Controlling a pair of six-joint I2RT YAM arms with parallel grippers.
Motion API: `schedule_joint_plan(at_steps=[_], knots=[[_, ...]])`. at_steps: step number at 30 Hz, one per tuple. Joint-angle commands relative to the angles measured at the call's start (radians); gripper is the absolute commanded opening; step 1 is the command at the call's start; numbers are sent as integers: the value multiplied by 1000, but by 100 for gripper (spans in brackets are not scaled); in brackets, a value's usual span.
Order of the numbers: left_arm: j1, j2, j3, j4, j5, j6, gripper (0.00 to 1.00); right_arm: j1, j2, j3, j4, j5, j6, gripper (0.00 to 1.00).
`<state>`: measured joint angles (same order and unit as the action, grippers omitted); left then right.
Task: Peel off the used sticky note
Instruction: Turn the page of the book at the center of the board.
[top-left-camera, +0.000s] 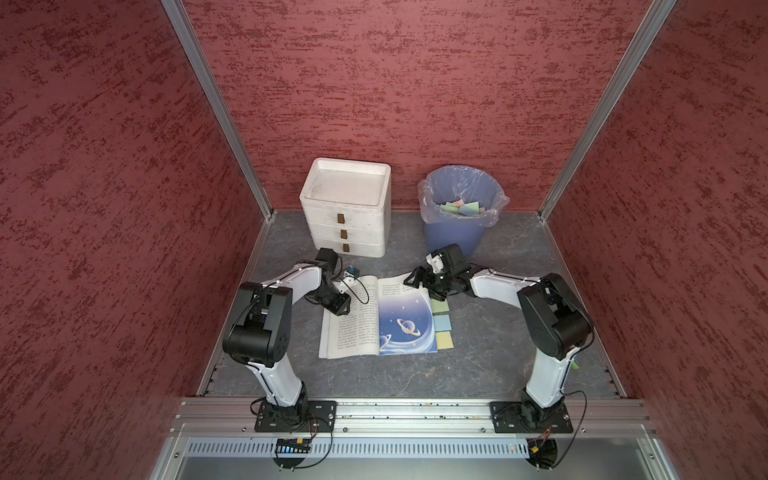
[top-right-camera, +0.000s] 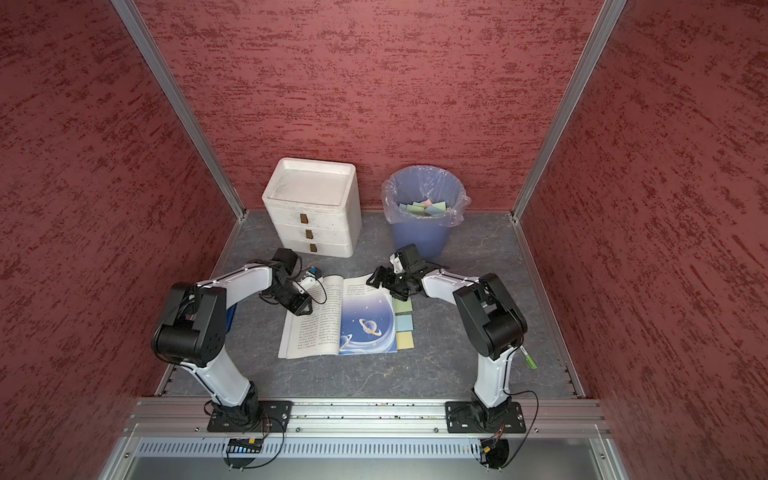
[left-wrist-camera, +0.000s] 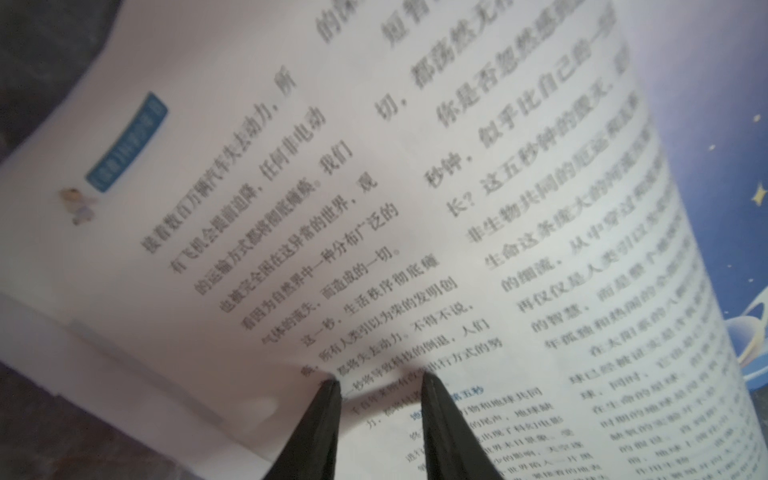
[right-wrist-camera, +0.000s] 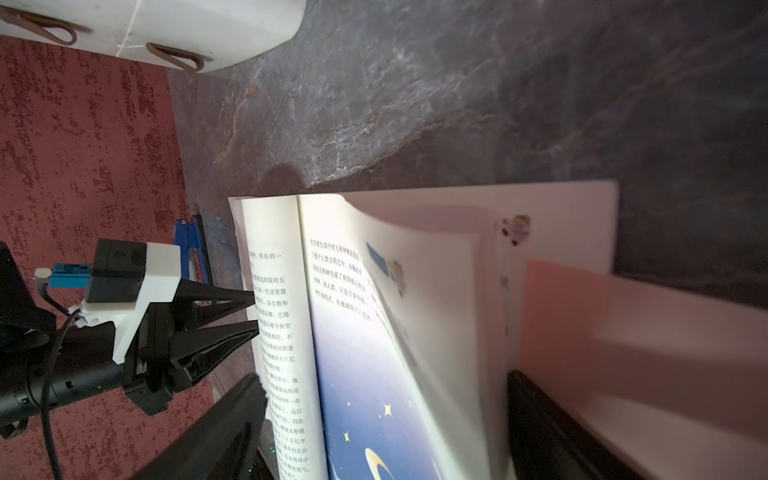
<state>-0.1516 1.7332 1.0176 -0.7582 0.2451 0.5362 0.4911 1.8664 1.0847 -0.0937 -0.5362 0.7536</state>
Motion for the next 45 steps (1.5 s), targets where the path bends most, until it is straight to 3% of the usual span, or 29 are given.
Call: schedule_joint_plan(at_steps=[1,11,24,35,45], knots=[[0,25,-8,40,-43,16,36,29,-59,21,-34,28,-17,93],[39,3,14,10,15,5,36,127,-121,63,-32,15,9,93],[159,-49,37,-35,88,13,36,224,36,120,156,-39,158,97],[314,-92,83,-91,147,38,36,324,108,256,87,4,136,98],[351,-147,153,-160,215,28,36,364,159,307,84,11,147,99]])
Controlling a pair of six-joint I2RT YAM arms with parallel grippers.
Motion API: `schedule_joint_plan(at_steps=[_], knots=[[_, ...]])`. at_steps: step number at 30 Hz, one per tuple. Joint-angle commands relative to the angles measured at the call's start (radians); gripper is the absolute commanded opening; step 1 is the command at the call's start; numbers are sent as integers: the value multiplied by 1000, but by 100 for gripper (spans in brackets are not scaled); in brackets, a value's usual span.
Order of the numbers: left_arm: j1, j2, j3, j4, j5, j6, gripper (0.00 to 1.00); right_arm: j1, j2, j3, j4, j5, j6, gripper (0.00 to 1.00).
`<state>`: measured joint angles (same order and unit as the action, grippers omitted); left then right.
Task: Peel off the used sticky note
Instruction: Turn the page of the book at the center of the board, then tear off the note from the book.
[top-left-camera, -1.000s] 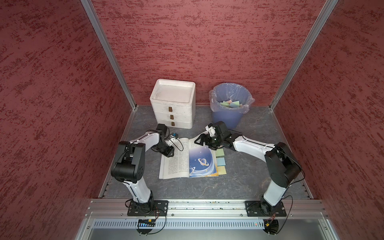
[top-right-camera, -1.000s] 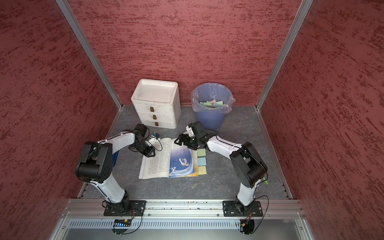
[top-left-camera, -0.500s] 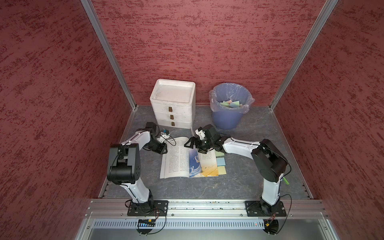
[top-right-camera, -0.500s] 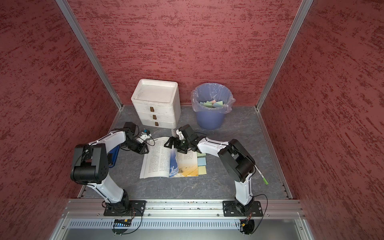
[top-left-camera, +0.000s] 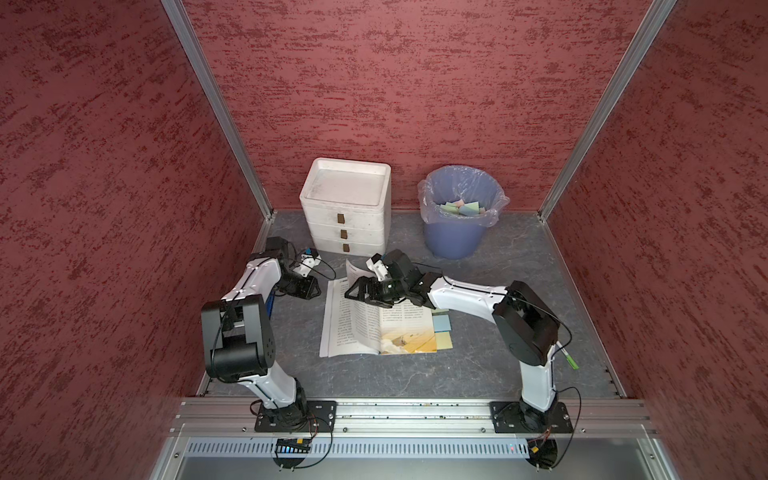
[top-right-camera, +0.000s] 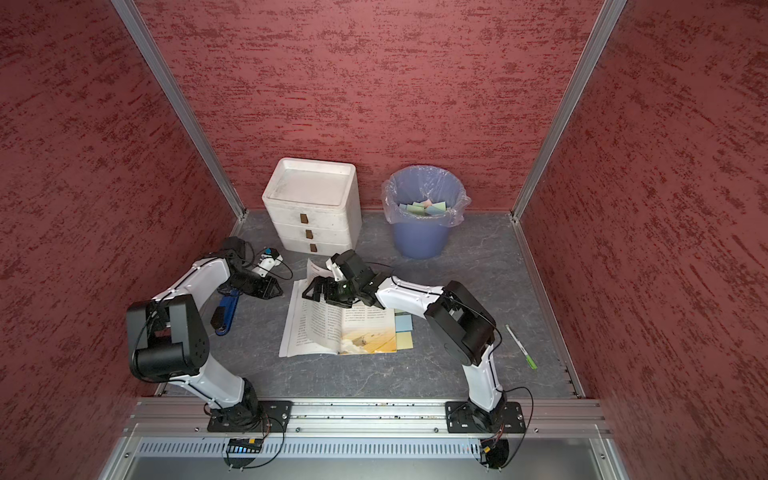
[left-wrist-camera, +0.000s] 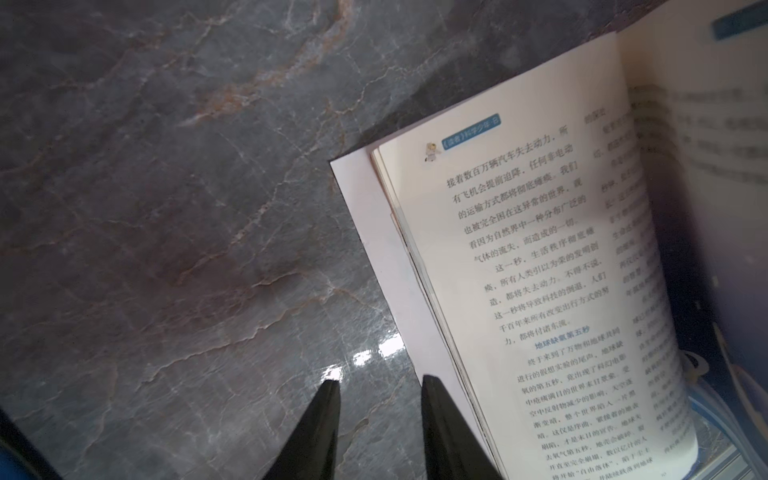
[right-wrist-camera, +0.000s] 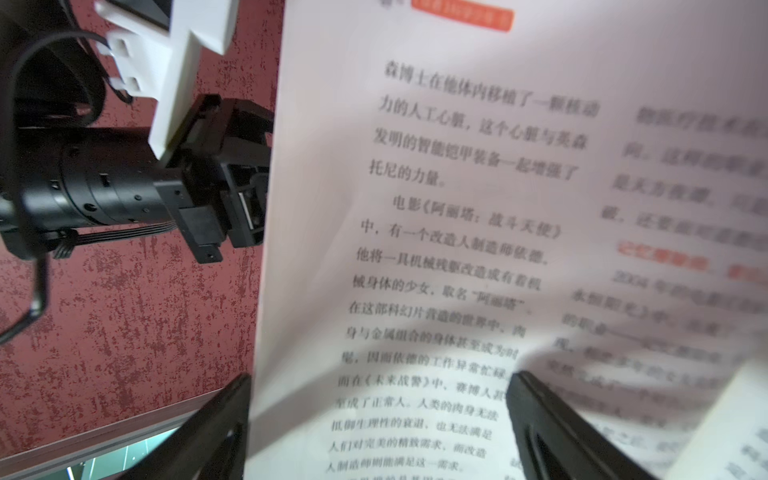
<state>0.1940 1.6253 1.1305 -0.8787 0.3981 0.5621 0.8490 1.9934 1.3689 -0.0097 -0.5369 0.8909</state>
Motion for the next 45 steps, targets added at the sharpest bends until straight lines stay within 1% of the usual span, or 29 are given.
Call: schedule_joint_plan(at_steps=[1,3,8,11,13,17,20,22,26,29,34,38,45], knots=[[3,-49,50,-48,80,-4,36,8,42,24,12,5,19,98],[-10,-68,71,-68,98,-17,36,12,65,35,29,-10,32,99],[-78,-89,97,-92,92,-38,36,17,94,60,47,-43,47,98],[-131,-80,102,-95,83,-53,36,0,40,46,10,-33,6,98],[-183,-72,107,-94,64,-66,36,-39,-31,-1,-6,-16,-13,98],[-283,-45,130,-75,60,-98,36,-191,-171,-131,-60,-5,-59,96],[-361,-10,170,-64,61,-126,36,-308,-260,-207,-173,47,-149,94],[-419,29,197,-60,54,-135,36,-403,-294,-265,-198,41,-173,93],[-538,118,274,-54,23,-143,36,-539,-327,-355,-202,30,-207,91],[-600,194,329,-44,16,-154,36,-584,-303,-377,-199,24,-227,90],[-682,309,431,-55,4,-159,36,-607,-219,-380,-145,-16,-218,85],[-711,383,497,-60,-6,-159,36,-609,-155,-369,-70,-73,-187,81],[-725,457,568,-78,-18,-153,35,-609,-67,-339,21,-150,-142,74]])
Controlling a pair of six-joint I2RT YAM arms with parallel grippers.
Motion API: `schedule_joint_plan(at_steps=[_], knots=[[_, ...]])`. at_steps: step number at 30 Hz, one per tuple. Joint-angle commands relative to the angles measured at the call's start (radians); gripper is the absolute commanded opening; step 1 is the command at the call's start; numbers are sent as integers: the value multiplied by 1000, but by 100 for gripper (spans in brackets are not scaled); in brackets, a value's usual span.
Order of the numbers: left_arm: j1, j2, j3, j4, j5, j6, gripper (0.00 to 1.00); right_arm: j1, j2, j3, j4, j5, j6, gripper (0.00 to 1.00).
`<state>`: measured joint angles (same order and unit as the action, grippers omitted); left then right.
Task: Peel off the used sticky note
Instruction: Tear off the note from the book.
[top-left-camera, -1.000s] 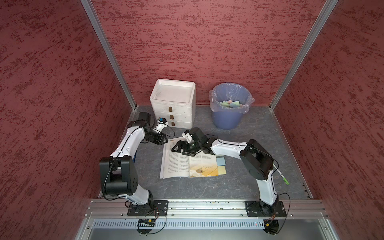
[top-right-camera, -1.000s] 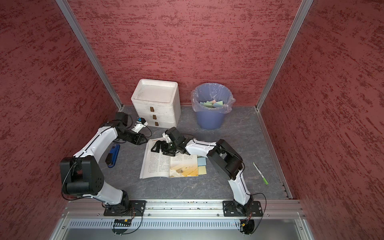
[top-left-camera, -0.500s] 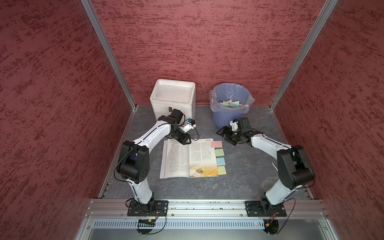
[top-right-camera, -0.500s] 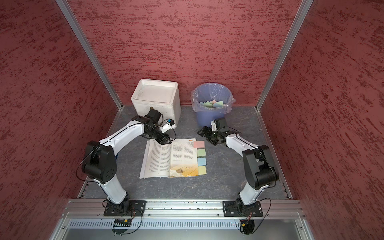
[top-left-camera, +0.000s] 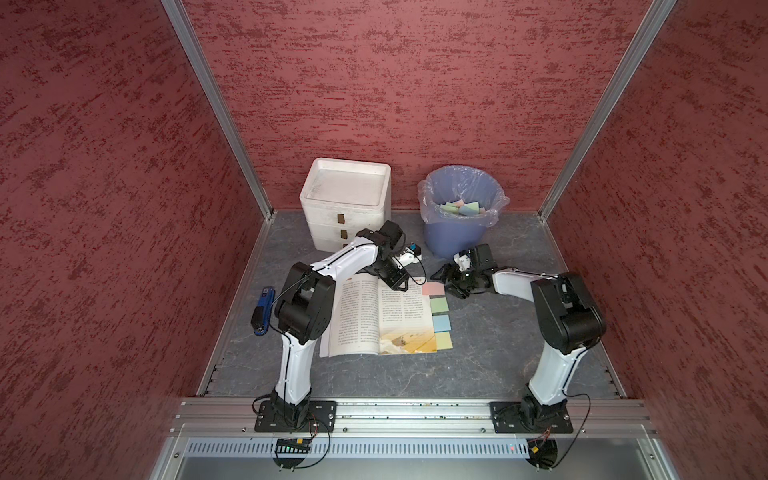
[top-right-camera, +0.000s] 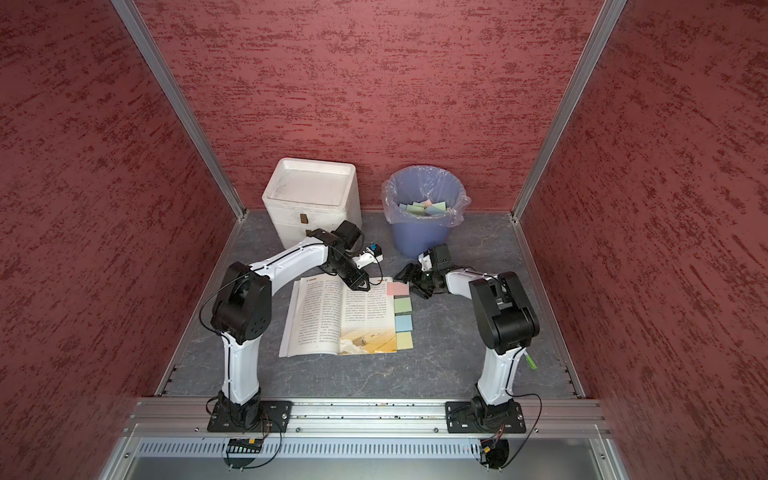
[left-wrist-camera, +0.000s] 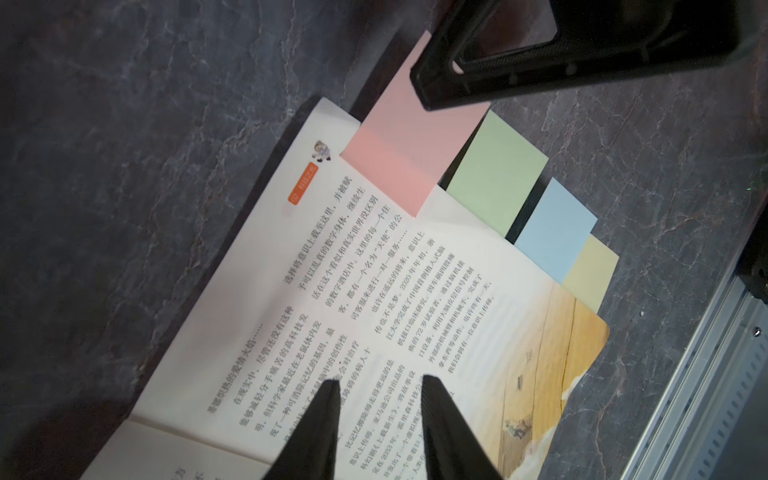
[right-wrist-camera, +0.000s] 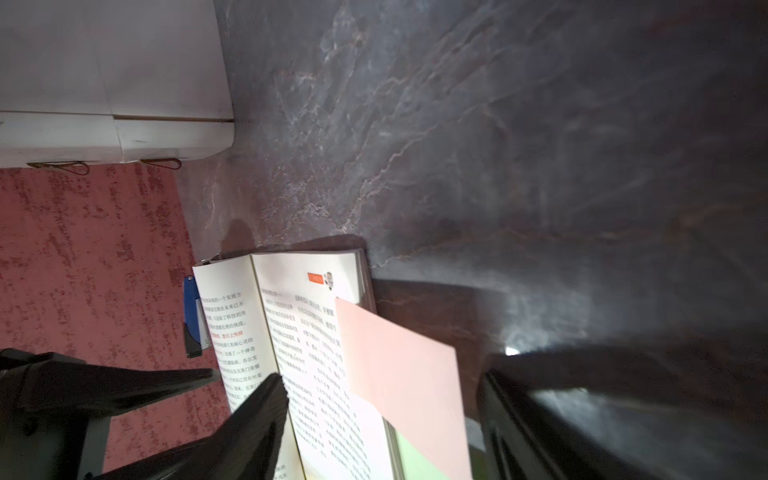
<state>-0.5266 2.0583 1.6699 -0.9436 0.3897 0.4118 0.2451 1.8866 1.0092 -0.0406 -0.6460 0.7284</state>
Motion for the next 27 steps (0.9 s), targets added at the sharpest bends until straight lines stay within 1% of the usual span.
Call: schedule_joint_plan(at_steps=[1,4,6,8,10,14,17,22,27], knots=[[-5,31,33,-11,-10,-3,35,-6,46,24,60,-50,23,72],[-10,61,51,-8,-20,-1,35,-6,59,42,68,-65,14,65],[-13,85,68,-1,-33,-3,35,-5,69,56,62,-74,5,59],[-16,116,95,5,-46,-9,33,-5,73,65,57,-76,-5,52],[-18,147,129,8,-52,-14,31,-5,73,76,32,-64,-28,48],[-22,205,192,4,-53,-24,28,-5,56,88,-25,-37,-77,48],[-26,236,228,-1,-50,-24,27,-6,29,70,-27,-23,-77,49],[-33,262,243,4,-54,-21,27,-19,-6,-33,153,-73,33,52],[-45,275,238,-8,-55,-6,26,-22,15,-133,388,-127,170,53]])
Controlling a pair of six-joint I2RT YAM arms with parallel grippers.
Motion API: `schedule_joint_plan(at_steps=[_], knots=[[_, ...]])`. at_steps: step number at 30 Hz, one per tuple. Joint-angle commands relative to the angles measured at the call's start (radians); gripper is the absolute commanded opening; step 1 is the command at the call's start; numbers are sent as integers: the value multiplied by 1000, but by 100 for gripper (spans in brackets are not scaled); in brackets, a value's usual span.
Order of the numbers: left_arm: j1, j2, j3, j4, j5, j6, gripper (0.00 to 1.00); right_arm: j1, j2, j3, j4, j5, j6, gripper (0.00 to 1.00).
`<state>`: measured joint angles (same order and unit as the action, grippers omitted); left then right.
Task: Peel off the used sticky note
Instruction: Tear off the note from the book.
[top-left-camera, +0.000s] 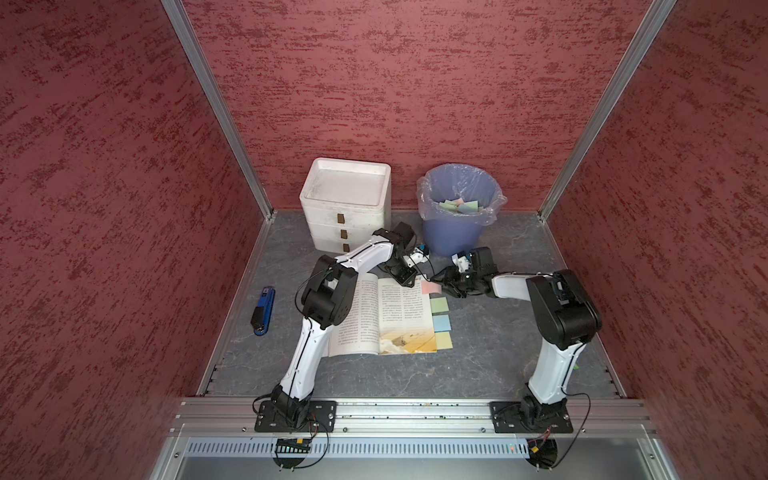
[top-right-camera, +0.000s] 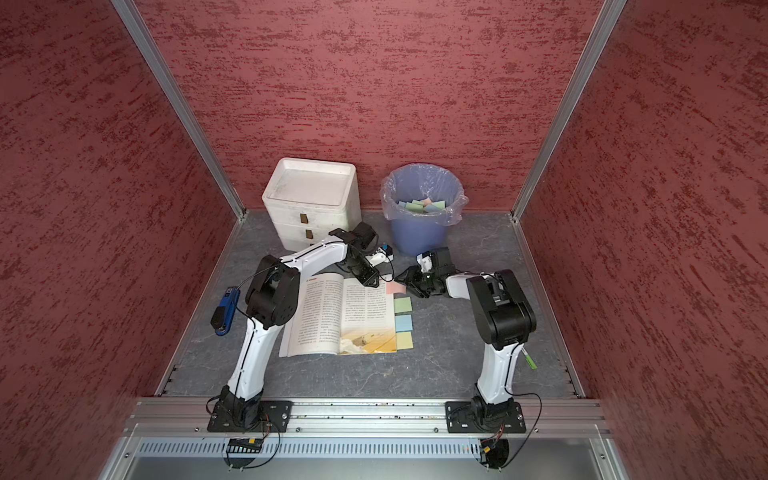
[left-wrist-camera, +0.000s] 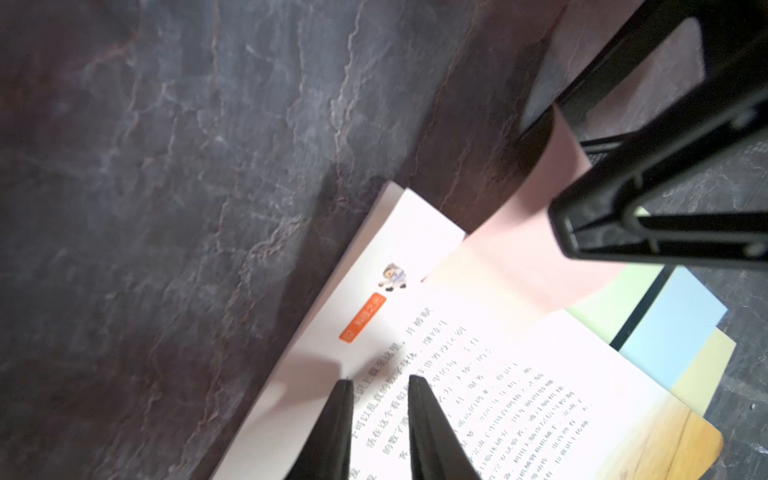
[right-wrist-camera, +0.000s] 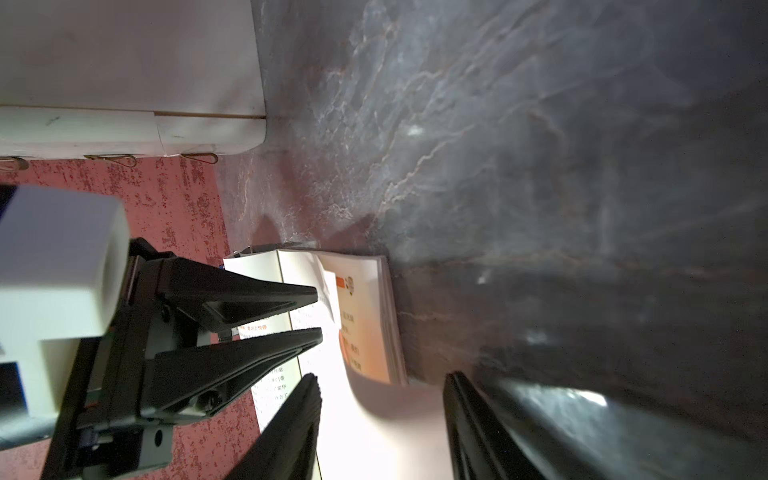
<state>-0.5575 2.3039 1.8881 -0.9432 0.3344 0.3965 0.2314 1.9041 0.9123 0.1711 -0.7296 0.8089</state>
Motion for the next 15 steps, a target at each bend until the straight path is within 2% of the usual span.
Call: schedule_joint_plan(at_steps=[1,7,15], knots=[[-18,31,19,-11,1,12,25,-9,0,-50,209,-48,107,53],[-28,36,20,-16,-6,24,25,-12,0,-50,199,-28,86,53],[-30,53,46,-12,-13,10,22,-12,-14,38,-30,95,-73,45]])
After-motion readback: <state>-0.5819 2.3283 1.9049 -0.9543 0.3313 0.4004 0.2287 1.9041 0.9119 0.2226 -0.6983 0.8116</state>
